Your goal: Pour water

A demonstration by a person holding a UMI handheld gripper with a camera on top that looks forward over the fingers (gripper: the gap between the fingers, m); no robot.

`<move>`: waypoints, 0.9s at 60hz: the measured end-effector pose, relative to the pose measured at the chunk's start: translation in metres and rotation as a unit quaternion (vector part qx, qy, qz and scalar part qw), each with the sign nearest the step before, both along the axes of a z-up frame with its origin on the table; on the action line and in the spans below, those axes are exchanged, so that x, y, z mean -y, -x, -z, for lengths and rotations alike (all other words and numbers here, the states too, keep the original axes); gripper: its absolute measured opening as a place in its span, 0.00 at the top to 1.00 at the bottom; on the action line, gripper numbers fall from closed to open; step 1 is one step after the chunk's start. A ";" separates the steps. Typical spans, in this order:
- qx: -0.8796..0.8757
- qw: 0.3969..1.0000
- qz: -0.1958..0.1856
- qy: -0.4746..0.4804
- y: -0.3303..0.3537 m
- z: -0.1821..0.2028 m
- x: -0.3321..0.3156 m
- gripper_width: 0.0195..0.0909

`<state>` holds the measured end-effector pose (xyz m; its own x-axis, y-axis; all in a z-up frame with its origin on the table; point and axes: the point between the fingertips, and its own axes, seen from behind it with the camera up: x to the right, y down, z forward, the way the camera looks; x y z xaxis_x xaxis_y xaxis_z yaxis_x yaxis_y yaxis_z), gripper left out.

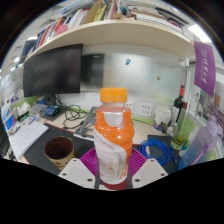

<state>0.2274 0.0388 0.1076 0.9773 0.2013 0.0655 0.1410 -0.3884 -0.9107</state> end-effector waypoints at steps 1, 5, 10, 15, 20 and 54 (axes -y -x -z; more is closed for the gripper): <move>-0.009 1.000 0.003 -0.003 -0.002 0.002 -0.002 0.76; -0.028 0.999 0.009 -0.012 -0.006 0.008 -0.010 0.77; -0.040 0.999 0.019 -0.022 -0.009 0.021 -0.016 0.76; -0.042 0.999 0.027 -0.011 -0.015 0.048 -0.016 0.76; -0.054 0.997 0.036 -0.035 -0.021 0.049 -0.013 0.74; -0.027 0.995 0.099 0.015 -0.036 0.027 0.067 0.08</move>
<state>0.2629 -0.0277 0.0810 0.9999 0.0066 0.0086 0.0106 -0.4311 -0.9022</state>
